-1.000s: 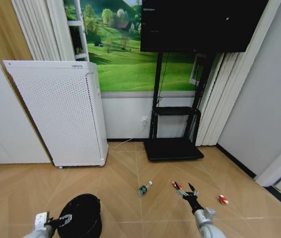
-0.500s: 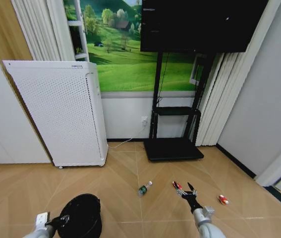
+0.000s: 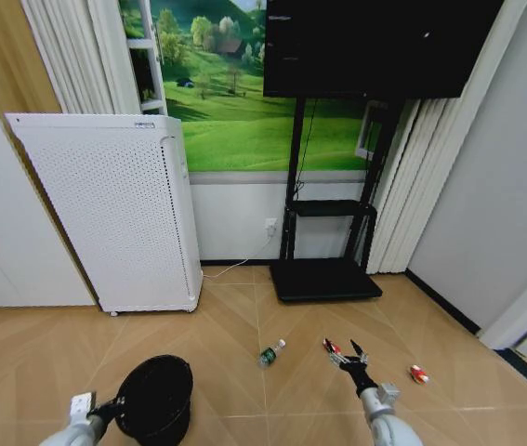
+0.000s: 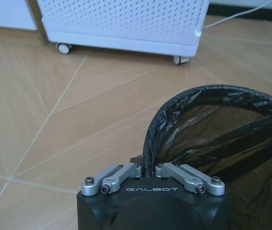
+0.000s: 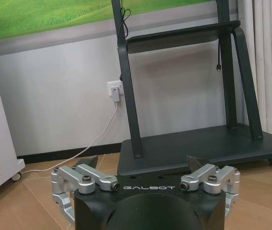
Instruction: Pick up the trash bin and place the garbage on the floor into it.
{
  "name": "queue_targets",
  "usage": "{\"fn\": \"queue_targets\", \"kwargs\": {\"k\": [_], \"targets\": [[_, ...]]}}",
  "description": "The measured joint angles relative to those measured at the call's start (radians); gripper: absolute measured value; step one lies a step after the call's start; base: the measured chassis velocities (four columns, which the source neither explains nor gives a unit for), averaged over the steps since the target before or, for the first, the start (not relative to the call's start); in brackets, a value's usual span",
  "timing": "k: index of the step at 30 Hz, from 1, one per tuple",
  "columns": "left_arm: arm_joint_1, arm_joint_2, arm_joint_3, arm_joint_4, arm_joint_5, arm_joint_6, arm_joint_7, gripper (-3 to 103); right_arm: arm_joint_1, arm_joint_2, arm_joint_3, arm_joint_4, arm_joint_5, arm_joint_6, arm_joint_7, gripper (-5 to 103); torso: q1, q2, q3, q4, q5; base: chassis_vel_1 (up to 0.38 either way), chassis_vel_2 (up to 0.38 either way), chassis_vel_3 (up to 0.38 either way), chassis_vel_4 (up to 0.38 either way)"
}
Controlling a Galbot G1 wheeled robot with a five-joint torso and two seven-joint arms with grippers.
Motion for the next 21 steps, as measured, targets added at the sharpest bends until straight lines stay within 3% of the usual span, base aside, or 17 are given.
{"fn": "queue_targets", "kwargs": {"k": [3, 4, 8, 9, 11, 12, 16, 21], "targets": [[-0.047, -0.002, 0.017, 0.021, 0.037, -0.100, 0.054, 7, -0.004, -0.001, 0.004, 0.007, 0.003, -0.002, 0.004, 100, 0.000, 0.000, 0.000, -0.0003, 0.0000, 0.000, 0.000, 0.000, 0.000], [-0.047, -0.002, 0.017, 0.021, 0.037, -0.100, 0.054, 7, -0.004, -0.001, 0.004, 0.007, 0.003, -0.002, 0.004, 100, 0.000, 0.000, 0.000, -0.0003, 0.0000, 0.000, 0.000, 0.000, 0.000], [-0.121, -0.005, 0.049, 0.058, 0.085, -0.294, 0.135, 7, -0.009, -0.003, 0.005, 0.011, 0.006, -0.002, 0.005, 100, 0.000, 0.000, 0.000, -0.0001, 0.0002, 0.000, 0.000, 0.000, 0.000], [-0.121, -0.005, 0.049, 0.058, 0.085, -0.294, 0.135, 7, -0.009, -0.003, 0.005, 0.011, 0.006, -0.002, 0.005, 100, 0.000, 0.000, 0.000, -0.0001, 0.0002, 0.000, 0.000, 0.000, 0.000], [-0.176, -0.005, 0.075, 0.077, 0.090, -0.372, 0.162, 7, -0.013, -0.002, 0.006, 0.012, 0.006, -0.002, 0.005, 100, 0.000, 0.000, 0.000, -0.0004, -0.0001, 0.000, 0.000, 0.000, 0.000], [-0.176, -0.005, 0.075, 0.077, 0.090, -0.372, 0.162, 7, -0.013, -0.002, 0.006, 0.012, 0.006, -0.002, 0.005, 100, 0.000, 0.000, 0.000, -0.0004, -0.0001, 0.000, 0.000, 0.000, 0.000], [-0.259, -0.005, 0.104, 0.090, 0.104, -0.474, 0.193, 7, -0.018, 0.004, 0.003, 0.026, 0.006, 0.000, 0.015, 100, 0.000, 0.000, 0.000, -0.0003, -0.0001, 0.000, 0.000, 0.000, 0.000], [-0.333, -0.005, 0.111, 0.101, 0.105, -0.555, 0.227, 7, -0.028, 0.012, -0.002, 0.067, 0.029, -0.020, 0.036, 100, 0.000, 0.000, 0.000, -0.0004, 0.0001, 0.000, 0.000, 0.000, 0.000]]}}
